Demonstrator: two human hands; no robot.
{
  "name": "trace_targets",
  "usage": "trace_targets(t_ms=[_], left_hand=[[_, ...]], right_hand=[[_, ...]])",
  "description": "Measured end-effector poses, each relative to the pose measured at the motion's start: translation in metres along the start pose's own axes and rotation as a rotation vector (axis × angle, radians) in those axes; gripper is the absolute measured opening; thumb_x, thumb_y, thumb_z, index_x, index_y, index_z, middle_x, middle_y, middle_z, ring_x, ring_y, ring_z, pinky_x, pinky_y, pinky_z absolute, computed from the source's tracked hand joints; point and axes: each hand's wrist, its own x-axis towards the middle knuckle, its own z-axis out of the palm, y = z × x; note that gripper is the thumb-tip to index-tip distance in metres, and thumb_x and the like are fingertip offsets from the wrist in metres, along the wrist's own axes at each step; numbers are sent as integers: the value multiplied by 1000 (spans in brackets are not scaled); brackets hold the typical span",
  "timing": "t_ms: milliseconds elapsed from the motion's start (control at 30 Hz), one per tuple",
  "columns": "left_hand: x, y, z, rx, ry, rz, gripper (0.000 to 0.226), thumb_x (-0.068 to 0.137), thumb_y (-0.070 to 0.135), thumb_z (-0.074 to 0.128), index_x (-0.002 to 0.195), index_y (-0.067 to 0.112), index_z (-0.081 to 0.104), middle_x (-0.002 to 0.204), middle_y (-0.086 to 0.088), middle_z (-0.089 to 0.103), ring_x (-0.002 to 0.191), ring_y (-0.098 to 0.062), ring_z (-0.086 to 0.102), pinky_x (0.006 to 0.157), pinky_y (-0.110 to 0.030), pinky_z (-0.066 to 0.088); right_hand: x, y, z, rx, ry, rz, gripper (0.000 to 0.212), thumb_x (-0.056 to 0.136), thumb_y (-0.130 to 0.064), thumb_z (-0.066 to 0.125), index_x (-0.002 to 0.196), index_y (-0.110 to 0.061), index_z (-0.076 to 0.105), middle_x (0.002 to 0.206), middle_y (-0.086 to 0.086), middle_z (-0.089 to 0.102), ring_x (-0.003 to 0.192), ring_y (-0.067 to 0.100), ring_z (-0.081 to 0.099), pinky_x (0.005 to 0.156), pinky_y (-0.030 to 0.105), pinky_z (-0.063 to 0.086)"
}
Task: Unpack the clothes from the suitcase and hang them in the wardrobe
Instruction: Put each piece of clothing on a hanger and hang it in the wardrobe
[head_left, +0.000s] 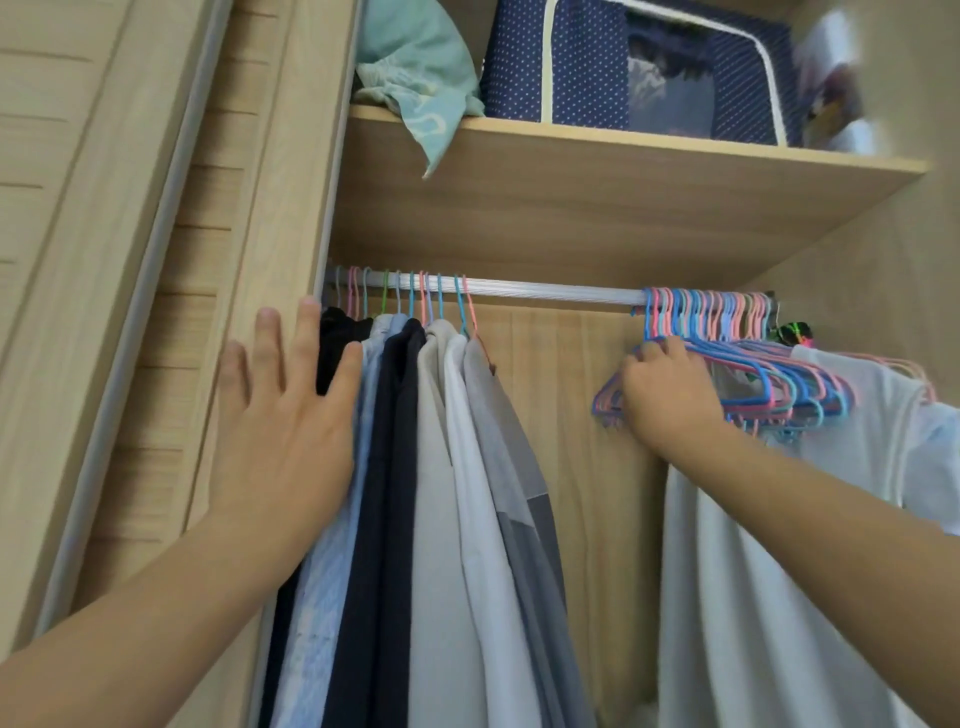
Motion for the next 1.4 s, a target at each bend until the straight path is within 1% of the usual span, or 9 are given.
trace_targets(t_ms=[100,233,300,533,667,833,1033,1167,1400], left_hand=[[-4,0,2,15,-14,27,58,79,5,67,137,6,59,163,-32,13,145,-60,14,112,-72,17],[-5,0,3,7,-21,25,46,75,3,71,122,4,67,162,-32,16,145,-61,13,112,-73,17],[-5,0,5,6,-17,22,40,75,3,69,116,4,69,162,-31,16,145,-61,13,112,-73,17],[-5,0,8,-13,12,18,28,73,1,68,101,4,69,162,-31,19,144,-61,14,113,-72,17],[-7,-1,8,-31,30,24,25,71,-1,68,96,3,67,161,-32,20,144,-61,16,112,-72,18],[-7,-1,8,-43,28,24,27,70,0,72,96,2,67,161,-32,20,144,-61,16,113,-73,17],[-8,-1,5,-33,29,28,18,73,-3,67,90,0,64,161,-33,18,144,-62,14,113,-72,16],[-9,0,4,-34,37,29,14,78,-4,64,92,-2,63,161,-33,17,143,-63,14,112,-72,15],[-7,1,0,-86,-30,30,32,67,-4,78,96,1,66,160,-33,19,144,-63,12,113,-75,14]], right_hand=[[-5,52,1,-318,13,126,34,88,-17,44,114,-16,65,117,10,56,113,32,46,97,42,39],[-4,79,-1,-432,-67,171,31,82,-30,69,112,-22,67,114,1,61,111,24,52,90,35,44],[-1,80,-2,-437,-84,128,32,80,-30,71,110,-22,66,111,0,62,109,24,54,87,35,45],[17,54,-3,19,-158,242,21,91,-9,49,110,-5,57,110,18,66,100,38,64,76,39,44],[25,40,-3,82,-37,223,10,89,-9,50,97,-8,57,102,18,67,93,38,66,75,39,41],[24,36,3,282,28,293,16,89,-6,50,101,1,57,106,28,64,96,45,62,69,39,37],[24,34,-6,382,24,323,20,93,-11,50,105,0,61,112,30,63,103,47,61,78,43,47],[6,41,0,384,45,319,18,96,-13,48,105,1,57,109,31,63,102,48,61,77,45,47],[17,53,-24,349,118,316,18,90,-4,51,107,2,54,106,31,64,98,49,61,76,46,48]])
